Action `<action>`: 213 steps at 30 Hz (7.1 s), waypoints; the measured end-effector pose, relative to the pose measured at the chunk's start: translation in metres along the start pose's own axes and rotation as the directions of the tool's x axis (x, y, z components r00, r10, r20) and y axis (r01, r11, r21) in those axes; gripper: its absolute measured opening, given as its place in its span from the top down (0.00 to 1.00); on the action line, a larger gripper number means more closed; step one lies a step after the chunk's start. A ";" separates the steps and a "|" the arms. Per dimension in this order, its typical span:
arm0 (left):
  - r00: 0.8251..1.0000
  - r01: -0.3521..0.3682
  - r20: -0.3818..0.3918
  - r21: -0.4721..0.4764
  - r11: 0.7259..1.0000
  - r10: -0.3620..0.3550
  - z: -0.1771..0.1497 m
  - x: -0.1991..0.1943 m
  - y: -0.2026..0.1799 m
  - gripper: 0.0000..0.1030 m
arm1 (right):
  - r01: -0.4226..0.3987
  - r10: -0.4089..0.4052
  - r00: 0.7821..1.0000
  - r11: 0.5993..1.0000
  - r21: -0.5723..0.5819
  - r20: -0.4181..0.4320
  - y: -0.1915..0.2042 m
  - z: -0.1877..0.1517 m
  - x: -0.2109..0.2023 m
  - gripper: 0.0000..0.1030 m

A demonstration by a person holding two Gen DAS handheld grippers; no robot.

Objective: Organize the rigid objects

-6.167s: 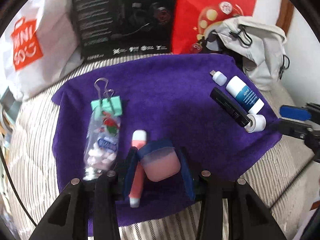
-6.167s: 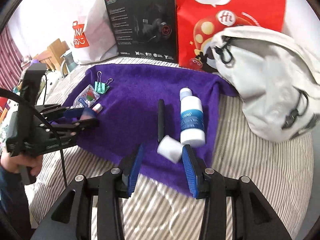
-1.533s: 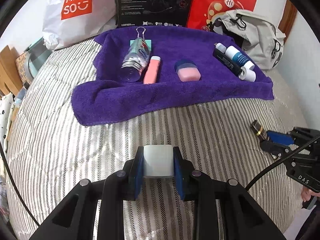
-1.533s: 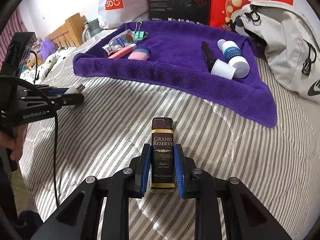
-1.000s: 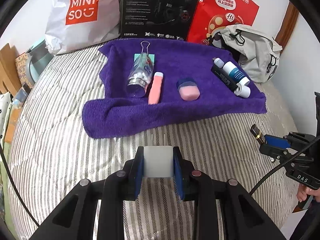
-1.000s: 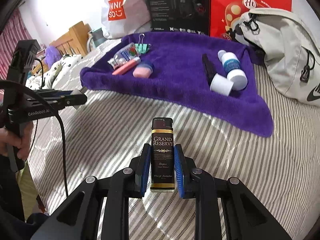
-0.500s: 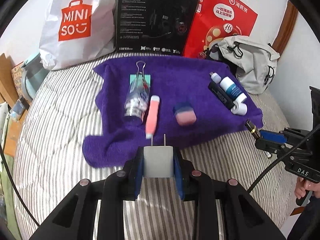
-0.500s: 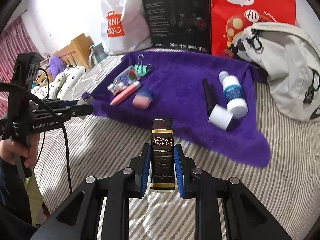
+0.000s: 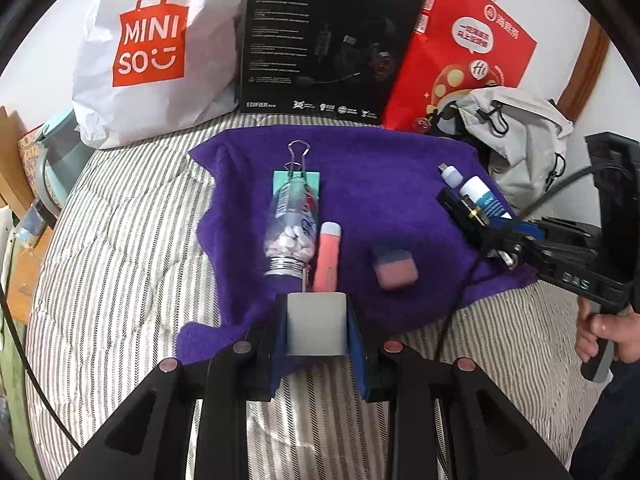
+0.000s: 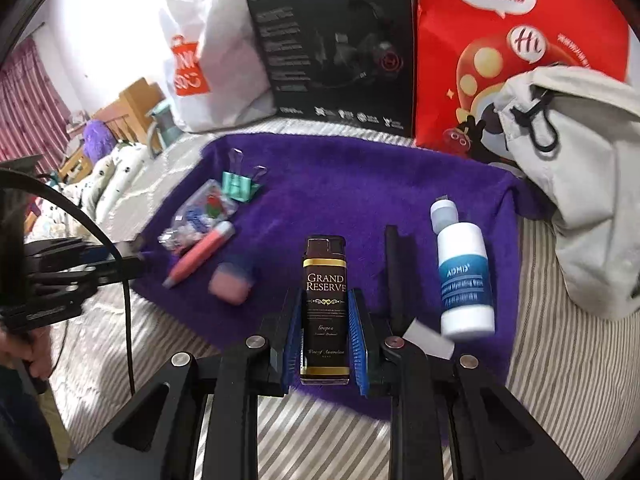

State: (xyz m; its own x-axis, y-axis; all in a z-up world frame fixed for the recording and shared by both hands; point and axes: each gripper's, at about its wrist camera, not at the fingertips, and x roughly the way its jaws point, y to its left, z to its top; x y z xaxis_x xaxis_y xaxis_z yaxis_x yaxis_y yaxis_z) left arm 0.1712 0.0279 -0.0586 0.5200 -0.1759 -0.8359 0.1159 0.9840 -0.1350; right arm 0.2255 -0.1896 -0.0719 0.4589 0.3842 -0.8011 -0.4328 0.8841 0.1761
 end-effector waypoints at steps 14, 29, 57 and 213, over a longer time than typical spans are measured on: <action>1.000 0.009 -0.002 0.002 1.000 -0.009 0.008 0.006 0.003 0.75 | 0.115 -0.123 0.988 0.989 -0.092 -0.090 -0.001 -0.002 0.042 0.77; 1.000 0.008 -0.002 0.026 1.000 -0.008 0.017 0.010 -0.002 0.75 | 0.052 -0.061 0.993 0.995 -0.085 -0.104 -0.007 -0.009 0.023 0.70; 0.992 -0.039 -0.115 0.183 0.982 0.061 0.029 0.072 -0.057 0.75 | 0.091 -0.089 0.995 0.994 -0.061 0.039 -0.014 -0.048 -0.073 0.67; 0.963 -0.217 0.168 0.008 0.976 0.213 -0.123 -0.144 -0.069 0.00 | 0.368 -0.394 0.918 0.890 0.270 0.049 0.074 -0.163 -0.174 0.00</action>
State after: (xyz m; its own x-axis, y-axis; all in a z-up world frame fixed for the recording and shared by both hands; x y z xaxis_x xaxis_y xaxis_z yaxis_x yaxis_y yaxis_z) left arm -0.0158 -0.0111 0.0051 0.6670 0.0359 -0.7442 0.0069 0.9985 0.0544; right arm -0.0126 -0.2346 -0.0125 0.6297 0.0168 -0.7767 -0.0067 0.9998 0.0162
